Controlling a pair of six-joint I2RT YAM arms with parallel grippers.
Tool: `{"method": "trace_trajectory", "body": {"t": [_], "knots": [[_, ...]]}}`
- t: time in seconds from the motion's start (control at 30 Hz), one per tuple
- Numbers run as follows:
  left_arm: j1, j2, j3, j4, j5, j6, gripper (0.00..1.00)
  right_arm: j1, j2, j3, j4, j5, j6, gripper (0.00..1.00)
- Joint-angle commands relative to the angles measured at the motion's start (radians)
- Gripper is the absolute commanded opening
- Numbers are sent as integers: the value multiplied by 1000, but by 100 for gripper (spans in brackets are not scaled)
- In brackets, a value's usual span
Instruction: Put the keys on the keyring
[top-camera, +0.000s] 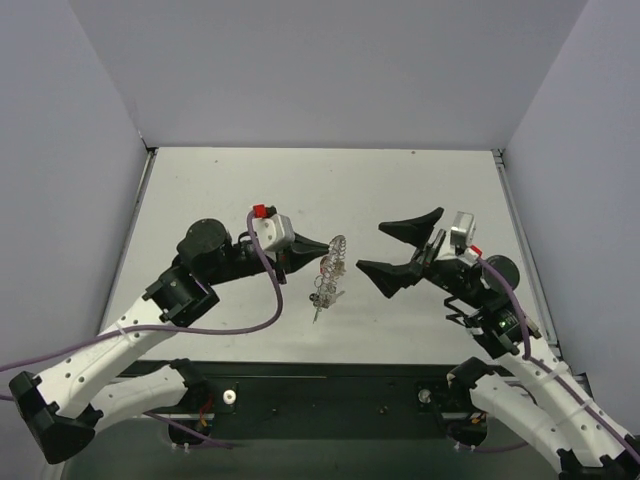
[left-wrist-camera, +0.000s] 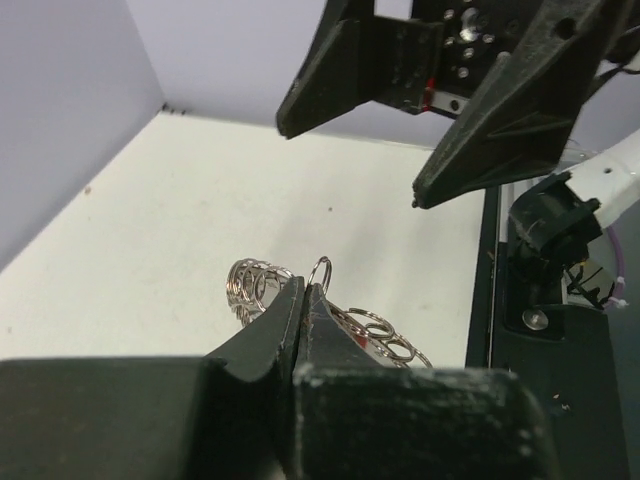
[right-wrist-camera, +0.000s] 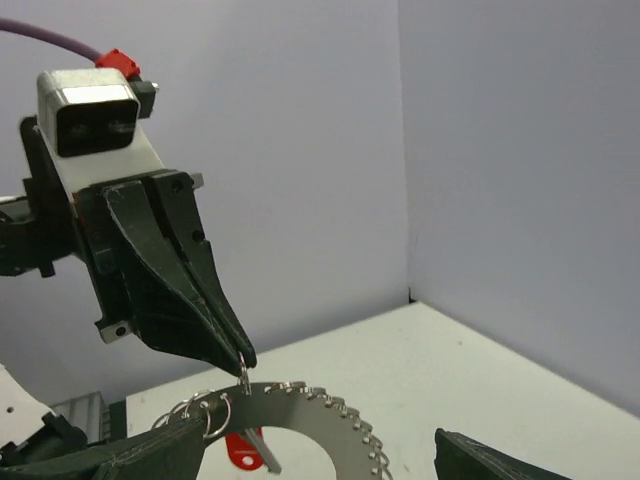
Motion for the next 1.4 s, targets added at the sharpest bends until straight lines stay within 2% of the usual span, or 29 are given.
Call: {"method": "trace_trajectory", "body": {"t": [0.0, 0.07, 0.2, 0.3, 0.37, 0.47, 0.53, 0.57, 0.6, 0.67, 0.77, 0.9, 1.17, 1.37], "knots": [[83, 28, 35, 14, -49, -117, 0, -1, 84, 67, -129, 98, 6, 100], [126, 31, 27, 8, -65, -153, 0, -1, 133, 84, -196, 130, 17, 100], [193, 11, 12, -22, -181, -208, 0, 5, 232, 134, -317, 187, 36, 100], [280, -29, 1, -105, -226, -248, 0, 48, 321, 151, -394, 251, 12, 100], [330, -70, -9, -143, -224, -271, 0, 89, 384, 160, -440, 319, -55, 100], [438, -109, 1, -208, -195, -288, 0, 154, 490, 179, -477, 316, -106, 100], [520, -110, 15, -248, -148, -292, 0, 168, 554, 196, -498, 269, -129, 91], [547, -107, 21, -280, -128, -297, 0, 169, 623, 222, -500, 249, -138, 83], [572, -106, 33, -295, -87, -303, 0, 177, 659, 240, -530, 220, -155, 70], [653, -90, 38, -312, -22, -315, 0, 184, 755, 280, -563, 206, -166, 59], [750, -73, 24, -289, 124, -346, 0, 201, 849, 302, -580, 209, -172, 58], [781, -63, 0, -277, 168, -348, 0, 220, 926, 318, -583, 215, -178, 52], [784, -37, -20, -249, 199, -354, 0, 266, 1012, 328, -564, 267, -206, 49], [784, -30, -28, -225, 231, -358, 0, 280, 1052, 357, -551, 304, -204, 43]]}}
